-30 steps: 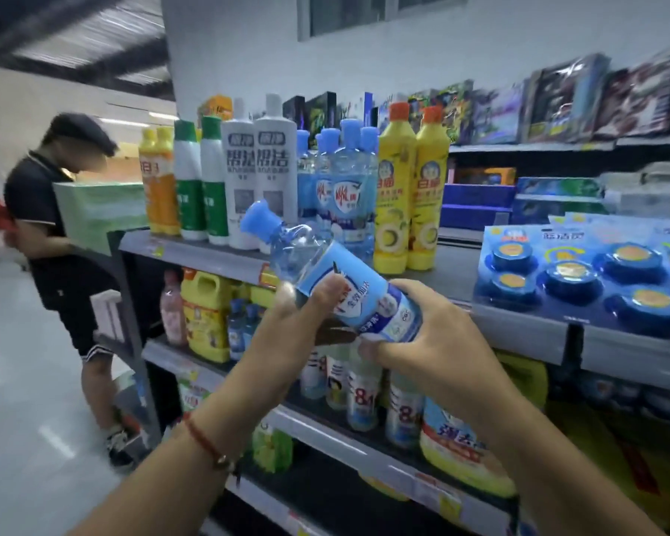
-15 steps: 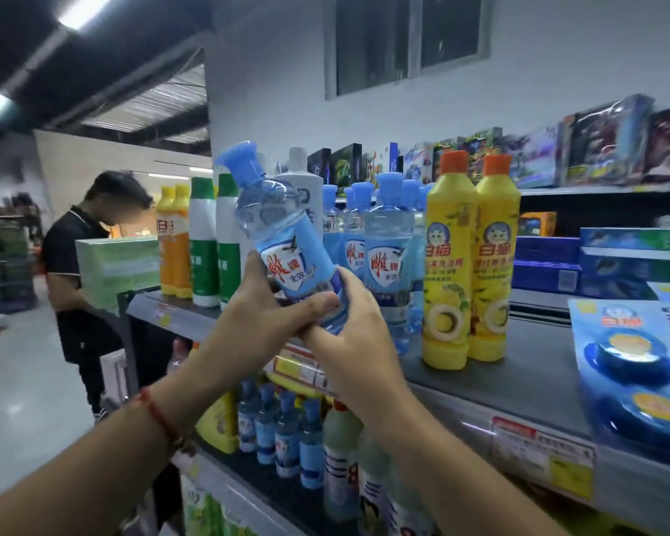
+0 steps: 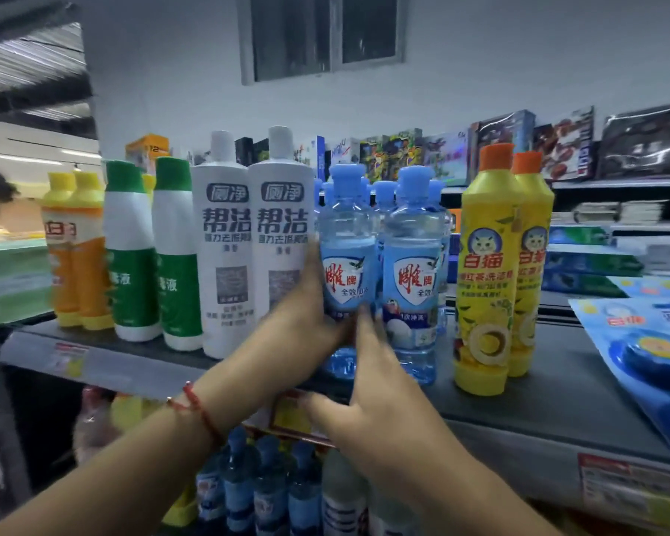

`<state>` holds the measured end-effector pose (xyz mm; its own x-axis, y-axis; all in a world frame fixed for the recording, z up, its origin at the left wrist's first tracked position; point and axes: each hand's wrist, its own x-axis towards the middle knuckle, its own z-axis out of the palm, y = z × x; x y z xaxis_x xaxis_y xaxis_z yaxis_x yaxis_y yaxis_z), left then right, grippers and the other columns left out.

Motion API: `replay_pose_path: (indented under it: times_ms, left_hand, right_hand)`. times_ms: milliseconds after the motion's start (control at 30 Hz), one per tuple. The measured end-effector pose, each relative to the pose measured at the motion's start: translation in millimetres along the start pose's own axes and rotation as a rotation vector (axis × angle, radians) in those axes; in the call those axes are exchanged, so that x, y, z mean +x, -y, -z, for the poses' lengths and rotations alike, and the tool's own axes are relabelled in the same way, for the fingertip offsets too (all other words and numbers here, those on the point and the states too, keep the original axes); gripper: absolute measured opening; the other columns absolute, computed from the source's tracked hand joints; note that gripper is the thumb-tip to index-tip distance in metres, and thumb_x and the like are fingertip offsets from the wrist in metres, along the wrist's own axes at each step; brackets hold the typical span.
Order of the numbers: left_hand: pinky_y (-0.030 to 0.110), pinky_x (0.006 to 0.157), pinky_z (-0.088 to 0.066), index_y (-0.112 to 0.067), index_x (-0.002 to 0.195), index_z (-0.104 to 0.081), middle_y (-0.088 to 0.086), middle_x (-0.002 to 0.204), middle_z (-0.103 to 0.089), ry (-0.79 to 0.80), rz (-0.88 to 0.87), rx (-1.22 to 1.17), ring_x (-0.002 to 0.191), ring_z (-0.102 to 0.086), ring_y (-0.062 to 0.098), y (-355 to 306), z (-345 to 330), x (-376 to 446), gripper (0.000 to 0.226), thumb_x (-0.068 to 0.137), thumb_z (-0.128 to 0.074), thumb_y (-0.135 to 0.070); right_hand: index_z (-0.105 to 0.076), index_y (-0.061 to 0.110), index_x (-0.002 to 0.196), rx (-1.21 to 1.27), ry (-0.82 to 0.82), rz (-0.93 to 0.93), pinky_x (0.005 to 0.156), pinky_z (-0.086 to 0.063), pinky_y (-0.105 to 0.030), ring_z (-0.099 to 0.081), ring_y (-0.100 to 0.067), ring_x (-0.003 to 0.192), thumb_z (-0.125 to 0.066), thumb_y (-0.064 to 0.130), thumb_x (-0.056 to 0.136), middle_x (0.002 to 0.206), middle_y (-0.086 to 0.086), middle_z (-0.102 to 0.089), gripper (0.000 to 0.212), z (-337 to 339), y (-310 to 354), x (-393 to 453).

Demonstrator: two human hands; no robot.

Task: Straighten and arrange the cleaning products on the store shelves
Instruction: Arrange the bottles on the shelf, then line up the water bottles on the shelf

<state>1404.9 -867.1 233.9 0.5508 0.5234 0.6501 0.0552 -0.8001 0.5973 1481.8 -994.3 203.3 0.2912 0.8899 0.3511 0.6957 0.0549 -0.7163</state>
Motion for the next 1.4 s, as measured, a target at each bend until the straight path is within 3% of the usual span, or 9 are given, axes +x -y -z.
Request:
replay_pose_path:
  times_ms: [167, 300, 433, 567, 700, 800, 867, 1200, 1400]
  left_hand:
    - [0.048, 0.087, -0.057, -0.044, 0.154, 0.025, 0.002, 0.131, -0.062, 0.065, 0.035, 0.363, 0.102, -0.068, 0.024, -3.1, -2.0, -6.3, 0.099, 0.097, -0.055, -0.056]
    - [0.044, 0.082, -0.058, -0.025, 0.153, 0.034, 0.006, 0.116, -0.069, 0.148, 0.004, 0.621, 0.094, -0.070, 0.028, -14.5, 7.6, -8.8, 0.099, 0.101, -0.043, -0.058]
    - [0.037, 0.083, -0.052, -0.017, 0.162, 0.009, 0.003, 0.127, -0.065, 0.163, -0.163, 0.863, 0.108, -0.067, 0.024, -18.7, 33.7, -18.2, 0.090, 0.101, -0.042, -0.059]
    - [0.040, 0.075, -0.056, -0.017, 0.147, -0.053, 0.007, 0.109, -0.068, -0.114, -0.446, 0.870, 0.094, -0.067, 0.029, -5.3, 73.5, -17.1, 0.068, 0.090, -0.050, -0.055]
    - [0.058, 0.110, -0.040, -0.018, 0.156, -0.038, 0.025, 0.148, -0.047, -0.126, -0.372, 1.010, 0.135, -0.047, 0.045, 3.5, 112.8, 4.4, 0.082, 0.088, -0.053, -0.063]
    - [0.060, 0.124, -0.007, -0.027, 0.162, 0.006, 0.019, 0.168, -0.009, -0.094, -0.241, 1.033, 0.155, -0.007, 0.042, -0.2, 129.5, 17.6, 0.094, 0.093, -0.041, -0.070]
    - [0.059, 0.124, 0.008, -0.029, 0.158, 0.021, 0.015, 0.168, 0.015, -0.068, -0.230, 1.043, 0.155, 0.016, 0.040, 2.2, 130.0, 23.3, 0.093, 0.096, -0.035, -0.070]
    - [0.059, 0.121, 0.018, -0.019, 0.162, 0.012, 0.007, 0.157, 0.048, -0.102, -0.267, 0.882, 0.144, 0.044, 0.034, 36.0, 121.7, 26.4, 0.099, 0.089, -0.018, -0.078]
    - [0.043, 0.124, 0.020, -0.009, 0.161, 0.007, 0.009, 0.163, 0.036, -0.187, -0.376, 0.630, 0.149, 0.038, 0.024, 41.5, 112.3, 15.1, 0.109, 0.090, -0.032, -0.081]
  right_hand:
    - [0.025, 0.032, 0.155, -0.161, -0.048, -0.056, 0.118, -0.012, -0.021, 0.010, -0.003, 0.153, -0.067, 0.054, 0.086, 0.166, 0.013, 0.021, 0.117, -7.6, 4.5, 2.9]
    - [0.022, 0.032, 0.157, -0.229, -0.052, -0.086, 0.115, -0.013, -0.018, 0.007, -0.002, 0.152, -0.065, 0.052, 0.088, 0.167, 0.014, 0.018, 0.113, -6.9, 9.3, 1.2]
    - [0.010, 0.033, 0.159, -0.446, -0.043, -0.081, 0.117, -0.011, -0.018, 0.002, -0.001, 0.152, -0.060, 0.053, 0.092, 0.168, 0.017, 0.006, 0.099, 2.9, 28.4, -5.4]
    - [-0.001, 0.039, 0.159, -0.701, -0.112, 0.018, 0.121, -0.011, -0.024, -0.006, -0.004, 0.153, -0.056, 0.054, 0.094, 0.168, 0.015, -0.004, 0.086, 22.3, 68.0, -4.0]
    - [-0.018, 0.038, 0.159, -0.764, -0.219, 0.200, 0.120, -0.020, -0.026, -0.022, -0.008, 0.150, -0.060, 0.046, 0.094, 0.165, 0.006, -0.028, 0.077, 40.2, 127.7, 26.2]
    - [-0.027, 0.032, 0.157, -0.806, -0.238, 0.277, 0.114, -0.035, -0.033, -0.040, -0.018, 0.141, -0.058, 0.044, 0.096, 0.155, 0.001, -0.045, 0.070, 44.0, 159.1, 66.8]
    - [-0.029, 0.032, 0.157, -0.855, -0.227, 0.268, 0.108, -0.039, -0.034, -0.044, -0.024, 0.139, -0.054, 0.049, 0.098, 0.155, -0.001, -0.046, 0.066, 42.4, 171.3, 93.0]
    - [-0.039, 0.029, 0.152, -0.862, -0.235, 0.090, 0.112, -0.034, -0.042, -0.038, -0.034, 0.137, -0.045, 0.064, 0.096, 0.147, -0.013, -0.048, 0.067, 26.6, 164.3, 127.4]
    - [-0.047, 0.033, 0.147, -0.666, -0.384, 0.296, 0.107, -0.033, -0.033, -0.035, -0.017, 0.129, -0.059, 0.053, 0.093, 0.134, -0.001, -0.046, 0.058, 25.8, 157.4, 82.0]
